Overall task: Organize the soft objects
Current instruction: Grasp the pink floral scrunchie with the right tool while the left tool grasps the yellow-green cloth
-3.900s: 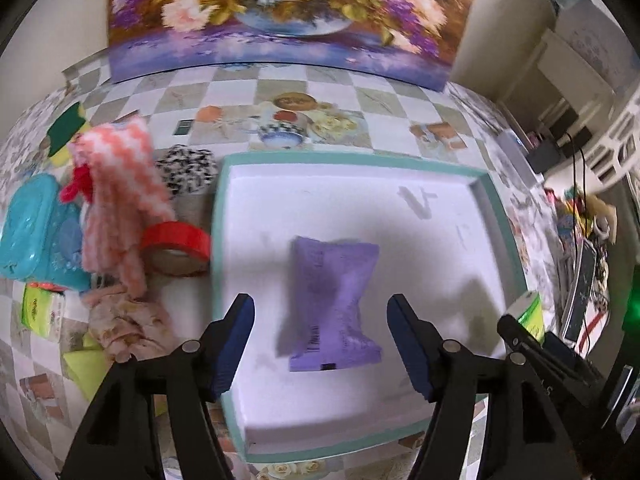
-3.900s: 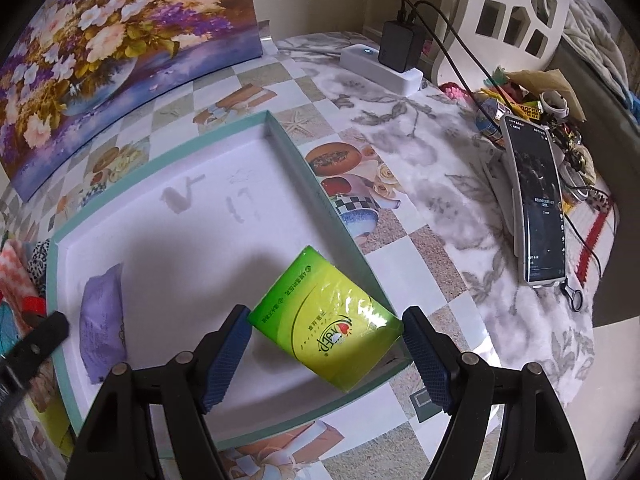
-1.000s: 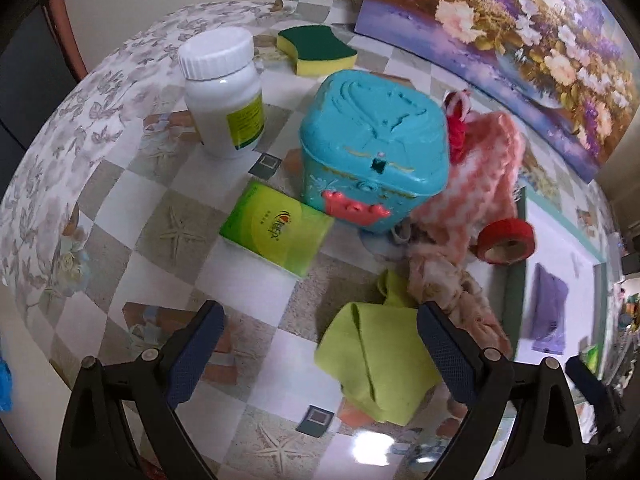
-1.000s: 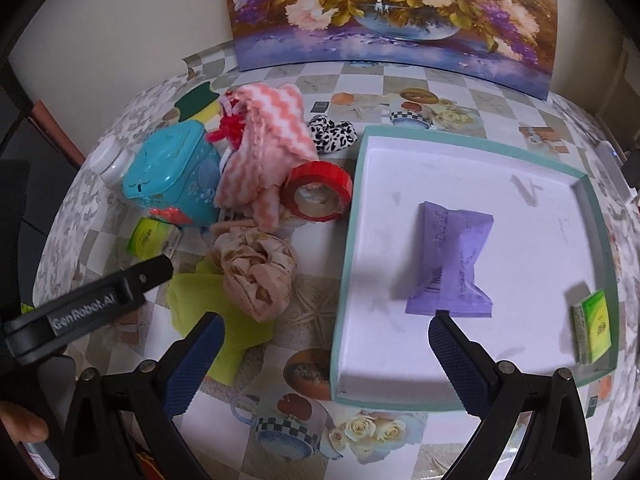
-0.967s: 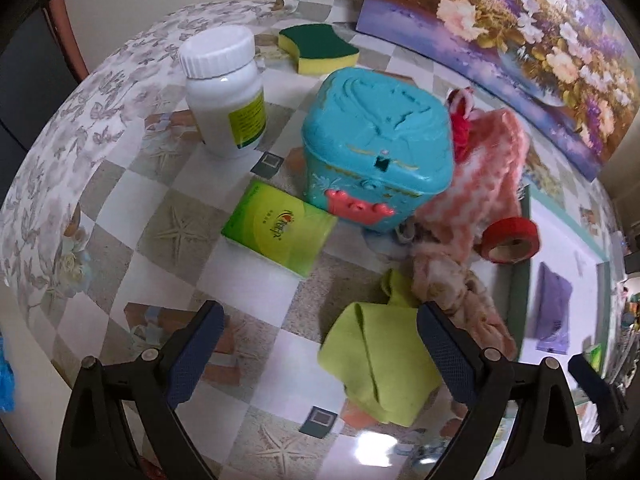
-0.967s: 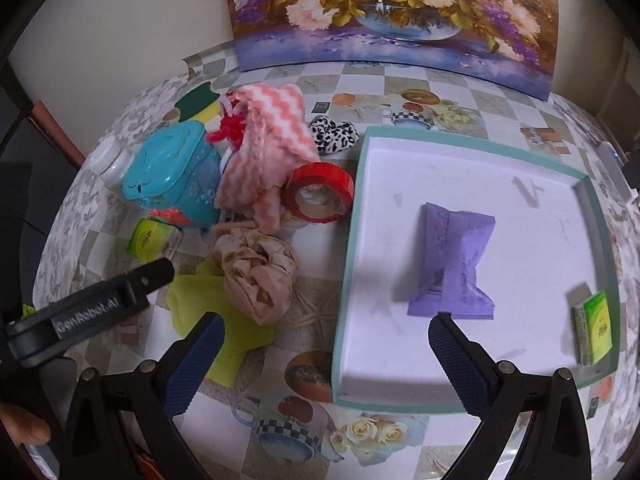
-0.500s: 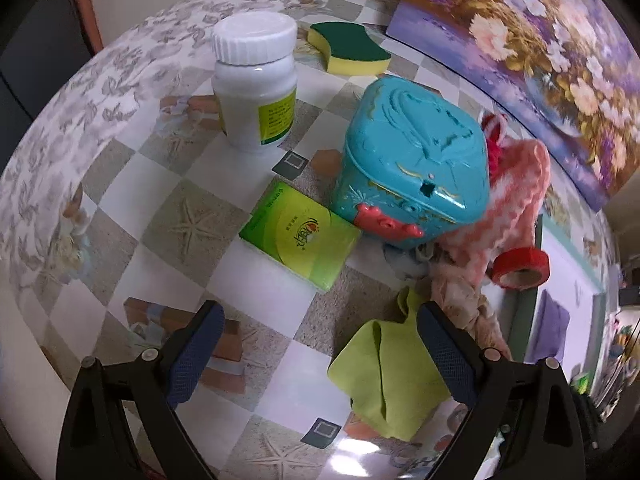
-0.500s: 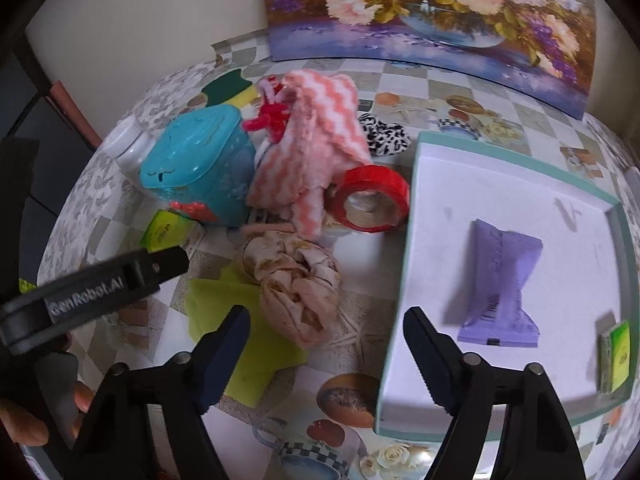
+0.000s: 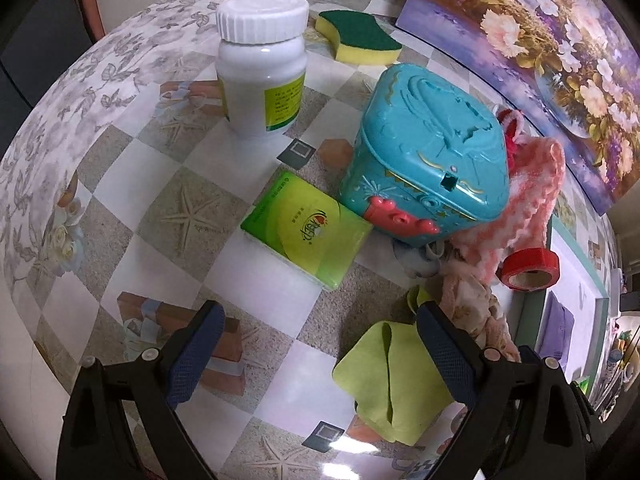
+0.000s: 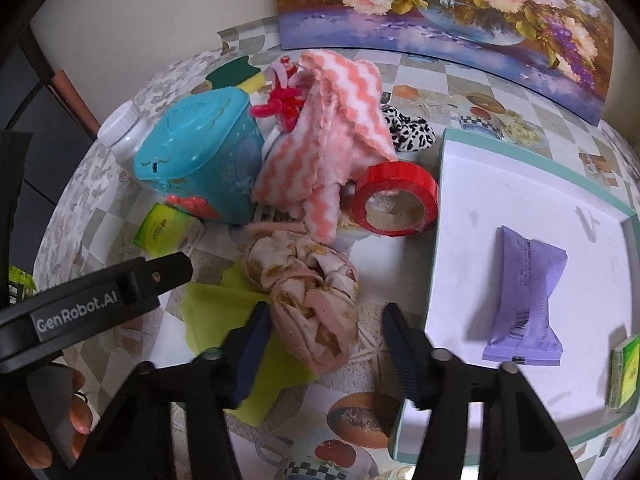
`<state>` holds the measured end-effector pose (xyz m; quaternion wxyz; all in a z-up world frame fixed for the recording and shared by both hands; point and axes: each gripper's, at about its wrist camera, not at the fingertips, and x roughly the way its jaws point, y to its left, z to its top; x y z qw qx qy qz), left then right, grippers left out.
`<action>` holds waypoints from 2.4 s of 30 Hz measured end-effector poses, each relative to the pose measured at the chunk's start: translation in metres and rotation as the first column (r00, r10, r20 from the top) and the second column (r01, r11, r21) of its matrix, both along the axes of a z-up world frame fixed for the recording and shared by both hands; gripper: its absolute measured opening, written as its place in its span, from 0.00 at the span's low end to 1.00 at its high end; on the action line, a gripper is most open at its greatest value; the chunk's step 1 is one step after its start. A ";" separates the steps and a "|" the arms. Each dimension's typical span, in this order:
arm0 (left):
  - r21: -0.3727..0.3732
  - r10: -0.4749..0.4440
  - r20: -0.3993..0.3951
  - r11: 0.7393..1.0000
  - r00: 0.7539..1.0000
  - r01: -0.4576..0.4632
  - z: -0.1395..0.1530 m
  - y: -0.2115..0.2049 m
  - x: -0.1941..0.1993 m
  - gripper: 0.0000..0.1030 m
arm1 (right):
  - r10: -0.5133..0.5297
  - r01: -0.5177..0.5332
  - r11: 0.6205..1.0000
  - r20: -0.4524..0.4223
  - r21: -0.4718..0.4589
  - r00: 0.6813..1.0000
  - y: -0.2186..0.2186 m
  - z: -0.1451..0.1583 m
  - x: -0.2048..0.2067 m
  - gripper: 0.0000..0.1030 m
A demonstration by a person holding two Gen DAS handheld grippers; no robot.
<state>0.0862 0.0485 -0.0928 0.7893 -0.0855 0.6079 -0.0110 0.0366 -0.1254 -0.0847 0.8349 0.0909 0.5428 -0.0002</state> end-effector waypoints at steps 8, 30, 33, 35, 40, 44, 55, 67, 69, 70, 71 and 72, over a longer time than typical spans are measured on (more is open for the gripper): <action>0.006 0.010 -0.019 1.000 1.000 -0.009 -0.004 0.003 0.002 0.94 | 0.011 -0.011 1.000 -0.007 0.020 1.000 0.004 -0.005 0.005 0.38; -0.016 -0.013 0.004 1.000 1.000 0.013 0.003 -0.011 -0.003 0.94 | -0.006 0.005 0.996 0.011 0.085 1.000 -0.006 0.008 -0.005 0.13; -0.018 -0.018 0.007 1.000 1.000 0.018 0.004 -0.015 -0.002 0.94 | -0.006 0.003 0.996 0.032 0.092 0.999 -0.008 0.014 -0.009 0.13; -0.020 -0.026 0.010 0.999 1.000 0.026 0.006 -0.019 -0.002 0.94 | -0.009 0.004 0.995 0.043 0.100 0.999 -0.010 0.019 -0.011 0.13; -0.022 -0.058 0.011 0.998 0.998 0.059 0.005 -0.028 -0.003 0.94 | -0.028 0.021 0.995 0.065 0.102 0.997 -0.019 0.028 -0.016 0.13; -0.021 -0.095 -0.003 0.995 0.995 0.095 0.003 -0.040 -0.006 0.94 | -0.061 0.053 0.993 0.077 0.101 0.995 -0.029 0.035 -0.021 0.13; 0.018 -0.264 -0.062 0.964 0.962 0.266 -0.010 -0.090 -0.017 0.94 | -0.113 0.103 0.991 0.107 0.089 0.988 -0.053 0.048 -0.038 0.13; 0.044 -0.349 -0.130 0.933 0.928 0.357 -0.029 -0.122 -0.033 0.89 | -0.189 0.178 0.978 0.104 0.106 0.976 -0.084 0.050 -0.052 0.13; 0.053 -0.355 -0.121 0.930 0.927 0.364 -0.032 -0.128 -0.040 0.82 | -0.202 0.191 0.976 0.102 0.105 0.974 -0.090 0.050 -0.055 0.13; 0.061 -0.355 -0.117 0.929 0.927 0.364 -0.031 -0.130 -0.041 0.80 | -0.209 0.198 0.974 0.100 0.106 0.973 -0.094 0.049 -0.057 0.13; 0.068 -0.352 -0.114 0.930 0.929 0.361 -0.029 -0.133 -0.043 0.76 | -0.217 0.206 0.973 0.099 0.107 0.971 -0.097 0.049 -0.059 0.13; 0.070 -0.349 -0.112 0.931 0.930 0.358 -0.028 -0.132 -0.044 0.71 | -0.224 0.213 0.971 0.098 0.109 0.970 -0.100 0.049 -0.060 0.13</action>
